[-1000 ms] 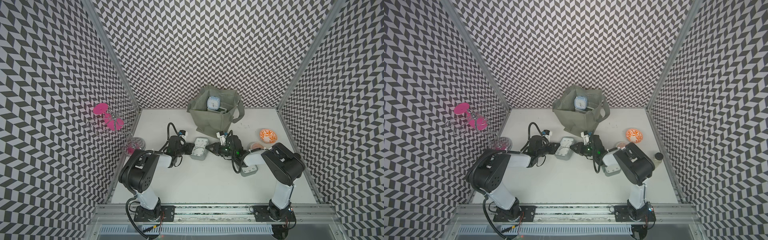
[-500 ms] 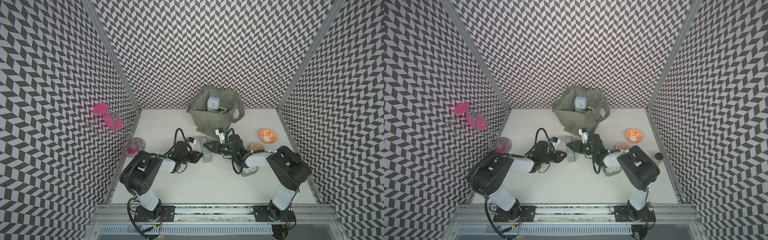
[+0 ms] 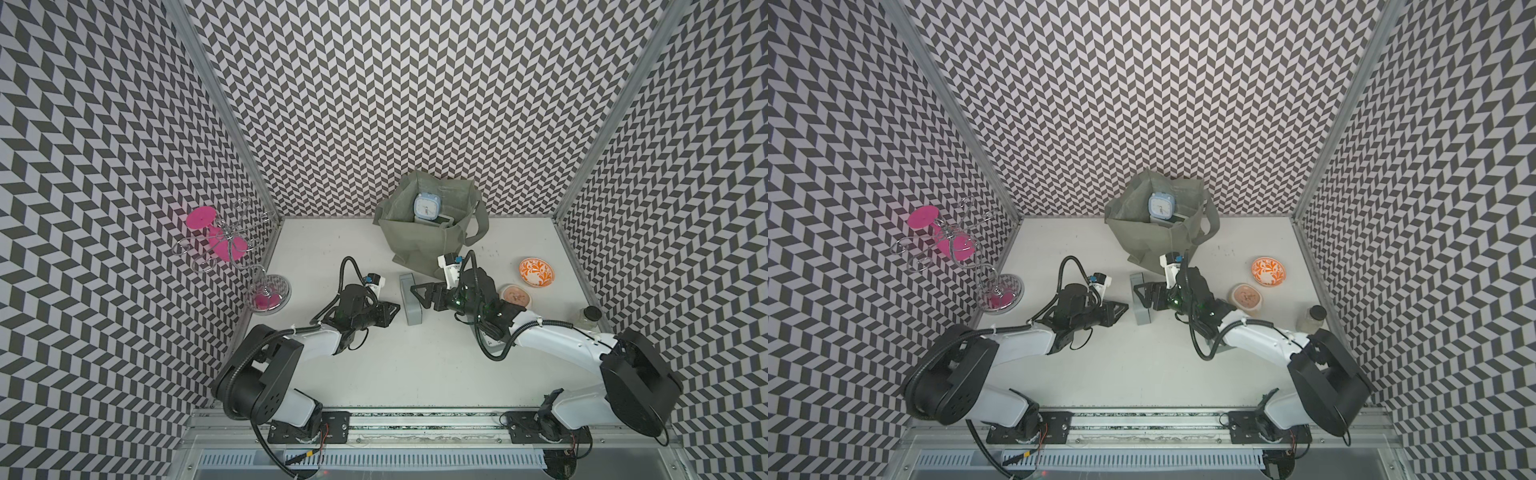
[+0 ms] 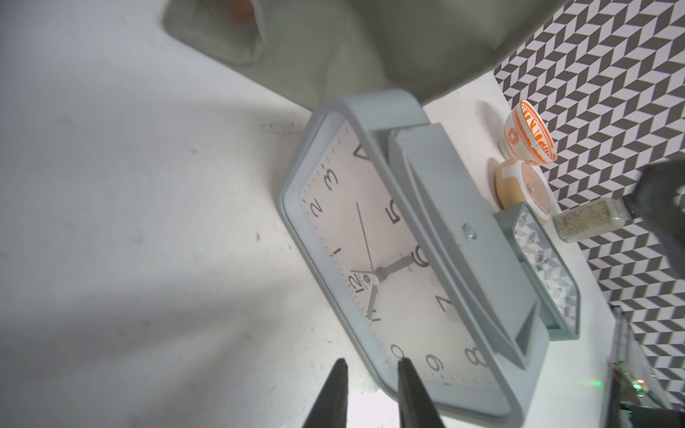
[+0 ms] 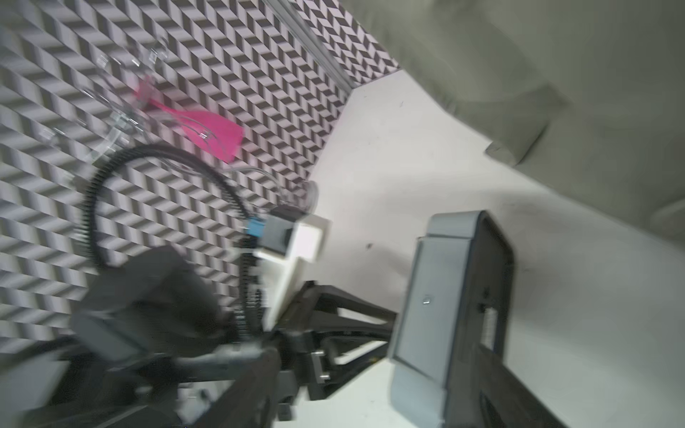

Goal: Put the alarm clock into the canvas bag
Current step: Adjust the alarm at the center of the board, then pick up the alarm from the center of the board.

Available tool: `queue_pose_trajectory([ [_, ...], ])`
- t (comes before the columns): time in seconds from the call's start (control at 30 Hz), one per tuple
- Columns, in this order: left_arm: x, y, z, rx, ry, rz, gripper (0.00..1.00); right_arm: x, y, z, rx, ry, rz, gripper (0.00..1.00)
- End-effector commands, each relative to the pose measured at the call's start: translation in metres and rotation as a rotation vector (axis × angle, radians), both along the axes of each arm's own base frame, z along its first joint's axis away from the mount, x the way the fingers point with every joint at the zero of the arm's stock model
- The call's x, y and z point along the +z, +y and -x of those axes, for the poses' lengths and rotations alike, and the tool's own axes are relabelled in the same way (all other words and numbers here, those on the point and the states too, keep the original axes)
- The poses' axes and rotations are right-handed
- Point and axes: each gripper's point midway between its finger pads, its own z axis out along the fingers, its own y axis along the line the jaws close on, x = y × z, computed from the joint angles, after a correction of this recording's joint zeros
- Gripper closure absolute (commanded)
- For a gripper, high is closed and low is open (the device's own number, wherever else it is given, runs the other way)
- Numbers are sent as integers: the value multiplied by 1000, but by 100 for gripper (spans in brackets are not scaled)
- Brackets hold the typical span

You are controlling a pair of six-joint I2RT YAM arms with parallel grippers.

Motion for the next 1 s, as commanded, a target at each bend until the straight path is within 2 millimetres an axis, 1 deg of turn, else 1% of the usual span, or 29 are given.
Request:
queue_pose_trajectory([
  [0.0,1,16,4,70,-10,-36,65,-26,-17,-7,-74,-4,245,9],
  [0.07,5,19,7,84,-24,-29,59,-31,-11,-7,-64,4,304,6],
  [0.17,6,27,10,115,-33,-35,43,-35,2,-5,-35,10,346,6],
  [0.2,5,30,12,125,-34,-40,38,-35,7,-5,-26,13,354,7],
  [0.3,3,37,14,153,-32,-43,31,-43,20,-4,6,31,385,13],
  [0.37,0,40,16,162,-25,-45,27,-50,28,-5,19,50,402,16],
  [0.43,-2,42,17,166,-20,-45,26,-56,35,-6,30,66,417,16],
  [0.57,3,43,18,166,-30,-35,25,-70,46,-10,28,85,460,17],
  [0.67,6,45,19,174,-41,-39,24,-76,50,-13,13,80,502,20],
  [0.77,6,47,19,181,-45,-45,24,-81,52,-15,8,73,532,29],
  [0.83,7,49,18,190,-48,-50,24,-79,52,-16,9,63,535,38],
  [0.9,10,50,17,199,-53,-51,24,-71,51,-14,13,45,521,53],
  [0.97,16,50,15,209,-64,-40,24,-57,49,-11,20,20,498,63],
])
